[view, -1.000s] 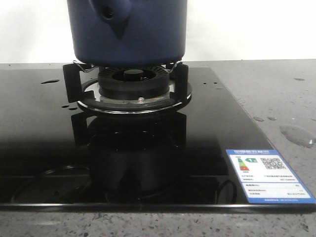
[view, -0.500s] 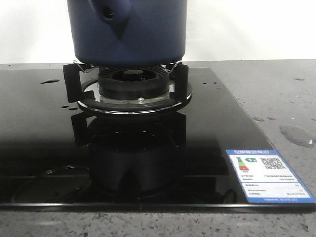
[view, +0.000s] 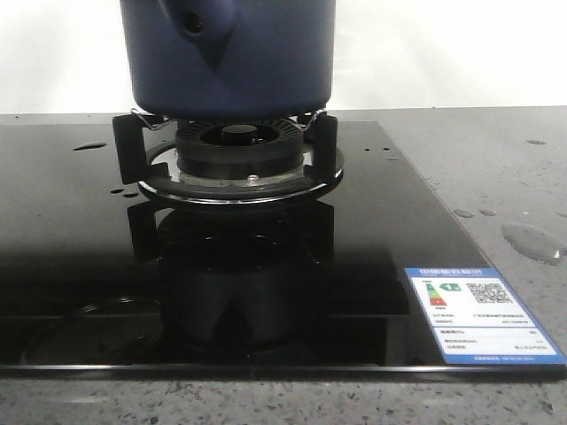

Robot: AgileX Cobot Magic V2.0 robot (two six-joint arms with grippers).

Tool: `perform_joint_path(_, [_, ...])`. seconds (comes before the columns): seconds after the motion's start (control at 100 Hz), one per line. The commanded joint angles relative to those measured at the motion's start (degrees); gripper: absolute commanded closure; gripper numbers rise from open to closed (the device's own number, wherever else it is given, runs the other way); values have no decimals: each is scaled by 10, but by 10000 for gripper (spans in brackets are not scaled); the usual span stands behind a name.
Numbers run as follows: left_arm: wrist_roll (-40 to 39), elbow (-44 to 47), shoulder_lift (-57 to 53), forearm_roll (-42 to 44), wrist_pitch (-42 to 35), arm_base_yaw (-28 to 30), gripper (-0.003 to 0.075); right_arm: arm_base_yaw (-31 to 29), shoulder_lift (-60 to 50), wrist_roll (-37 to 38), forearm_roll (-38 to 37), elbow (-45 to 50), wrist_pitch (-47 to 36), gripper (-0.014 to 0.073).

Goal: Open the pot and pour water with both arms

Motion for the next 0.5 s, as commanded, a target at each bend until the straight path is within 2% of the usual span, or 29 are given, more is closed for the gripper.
perform_joint_path(0.0, [0, -22, -21, -37, -1, 1, 345, 1, -31, -2, -24, -15, -73, 650])
perform_joint_path(0.3, [0, -22, -21, -37, -1, 1, 345, 1, -31, -2, -26, -15, -63, 650])
perform_joint_path(0.42, [0, -22, -21, -37, 3, 1, 345, 1, -38, -2, -17, -17, 29, 649])
perform_joint_path(0.49, [0, -22, -21, -42, 20, 1, 345, 1, -49, -2, 24, -26, 106, 649])
